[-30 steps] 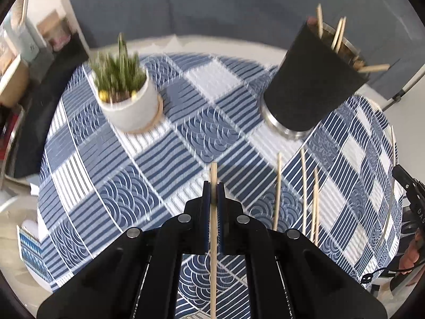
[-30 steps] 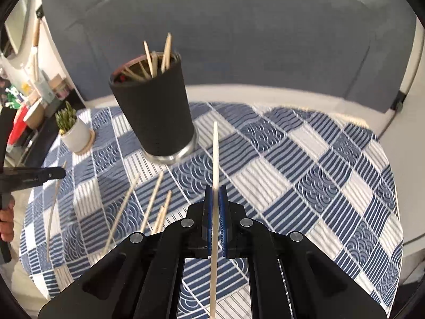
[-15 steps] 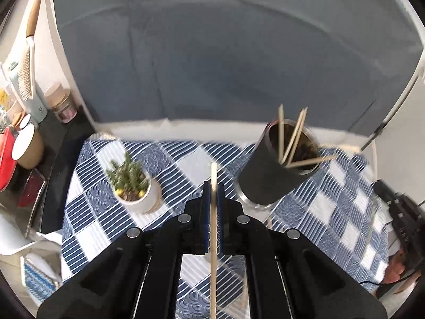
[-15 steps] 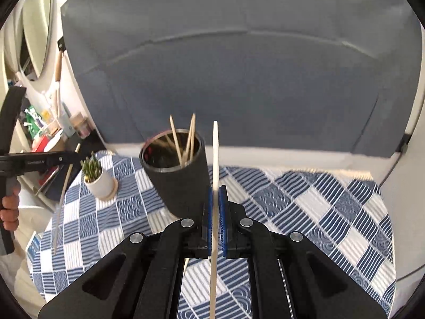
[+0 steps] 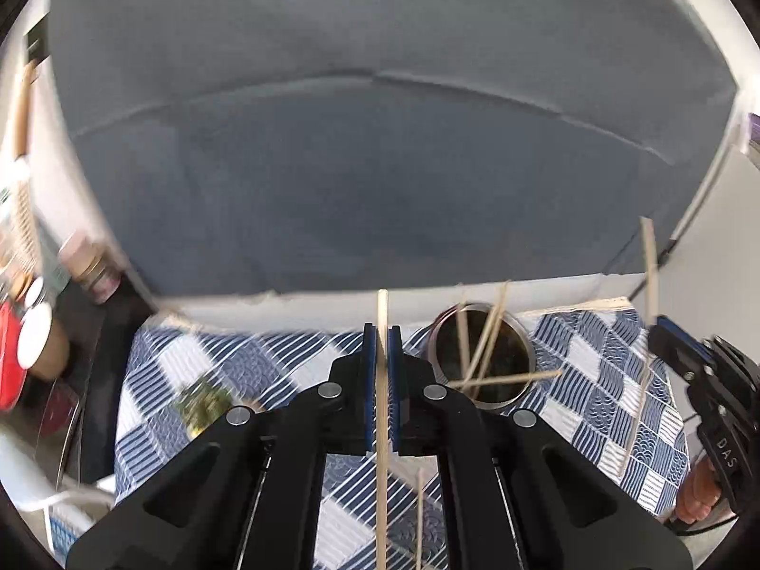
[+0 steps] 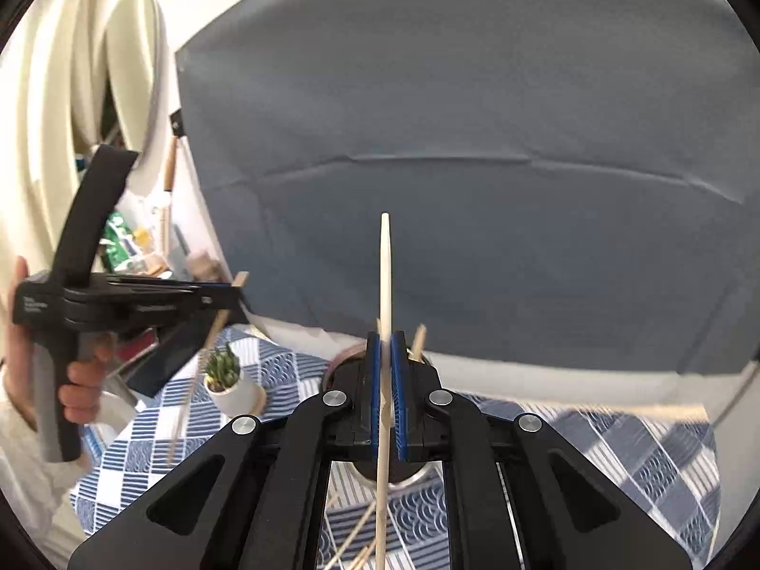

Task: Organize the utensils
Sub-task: 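Lift both sticks over the black cup and lower them inside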

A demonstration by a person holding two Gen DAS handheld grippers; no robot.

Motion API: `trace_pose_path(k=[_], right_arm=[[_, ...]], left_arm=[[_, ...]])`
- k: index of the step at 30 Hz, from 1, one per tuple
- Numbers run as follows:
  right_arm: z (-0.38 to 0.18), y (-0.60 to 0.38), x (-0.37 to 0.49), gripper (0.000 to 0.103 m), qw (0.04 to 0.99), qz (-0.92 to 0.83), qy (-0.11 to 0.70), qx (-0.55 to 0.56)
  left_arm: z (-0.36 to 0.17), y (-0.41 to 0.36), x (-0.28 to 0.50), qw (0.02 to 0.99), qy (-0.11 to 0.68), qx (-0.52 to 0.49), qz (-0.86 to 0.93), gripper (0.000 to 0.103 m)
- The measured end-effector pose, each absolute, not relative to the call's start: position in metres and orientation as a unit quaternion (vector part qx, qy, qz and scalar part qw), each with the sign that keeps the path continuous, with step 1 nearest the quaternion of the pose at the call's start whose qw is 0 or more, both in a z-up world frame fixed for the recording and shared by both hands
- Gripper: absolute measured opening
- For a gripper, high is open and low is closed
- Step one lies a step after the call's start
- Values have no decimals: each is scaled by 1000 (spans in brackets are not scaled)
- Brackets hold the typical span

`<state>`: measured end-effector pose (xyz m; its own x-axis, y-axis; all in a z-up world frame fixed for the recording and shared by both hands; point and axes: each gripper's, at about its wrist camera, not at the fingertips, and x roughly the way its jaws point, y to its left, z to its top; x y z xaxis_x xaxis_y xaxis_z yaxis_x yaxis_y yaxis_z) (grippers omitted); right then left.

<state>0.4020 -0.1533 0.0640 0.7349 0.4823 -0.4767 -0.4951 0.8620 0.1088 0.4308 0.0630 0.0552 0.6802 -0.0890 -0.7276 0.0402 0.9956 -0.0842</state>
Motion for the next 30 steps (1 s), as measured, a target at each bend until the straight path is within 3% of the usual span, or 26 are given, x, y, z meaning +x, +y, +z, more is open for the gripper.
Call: trace_pose_path(k=[9,17,30], right_arm=[[70,-149,451,5,909,345,234,-8],[71,-153,495,5,892,396,216,30],[29,-140,524,5,890,400,211,55]], left_arm=[[64,43,465,927,366,-56,-53,5],[77,43,474,947,286,-126,-75,5],[53,35,487,967,196,-135,-96,5]])
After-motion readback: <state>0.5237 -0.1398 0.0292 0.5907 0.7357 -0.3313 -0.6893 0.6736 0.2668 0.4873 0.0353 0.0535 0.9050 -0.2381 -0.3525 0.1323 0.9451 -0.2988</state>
